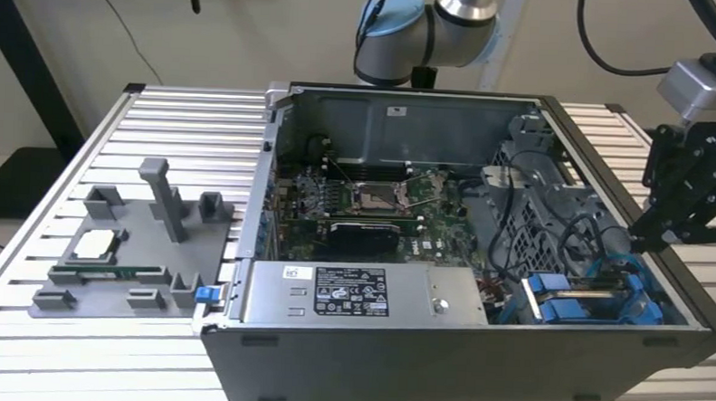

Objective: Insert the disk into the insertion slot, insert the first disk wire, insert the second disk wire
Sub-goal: 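Insert the second disk wire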

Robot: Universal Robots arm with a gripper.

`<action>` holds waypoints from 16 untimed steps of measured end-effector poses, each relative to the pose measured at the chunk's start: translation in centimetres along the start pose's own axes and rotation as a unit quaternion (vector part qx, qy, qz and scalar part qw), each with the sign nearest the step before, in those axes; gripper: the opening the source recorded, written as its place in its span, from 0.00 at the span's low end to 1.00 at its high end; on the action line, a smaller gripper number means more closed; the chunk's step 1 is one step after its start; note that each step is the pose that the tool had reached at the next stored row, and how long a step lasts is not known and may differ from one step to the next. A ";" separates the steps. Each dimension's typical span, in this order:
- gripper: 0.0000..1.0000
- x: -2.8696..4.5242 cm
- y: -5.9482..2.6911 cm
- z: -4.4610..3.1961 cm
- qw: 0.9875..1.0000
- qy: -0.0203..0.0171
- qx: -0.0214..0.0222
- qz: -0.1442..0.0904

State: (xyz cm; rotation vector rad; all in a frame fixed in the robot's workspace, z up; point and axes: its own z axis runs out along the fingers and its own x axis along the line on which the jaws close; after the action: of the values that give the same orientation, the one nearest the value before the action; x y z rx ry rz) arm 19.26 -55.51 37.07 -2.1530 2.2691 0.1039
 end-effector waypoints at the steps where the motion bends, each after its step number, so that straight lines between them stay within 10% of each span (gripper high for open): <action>1: 1.00 0.00 -0.03 0.04 1.000 0.000 0.000 0.000; 15: 1.00 0.01 -0.28 0.61 1.000 0.000 -0.004 0.000; 16: 0.00 0.01 -0.28 0.63 1.000 0.000 -0.004 0.000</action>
State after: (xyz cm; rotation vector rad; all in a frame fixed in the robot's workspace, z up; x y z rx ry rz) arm 19.52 -55.50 36.43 -2.1563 2.2733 0.1131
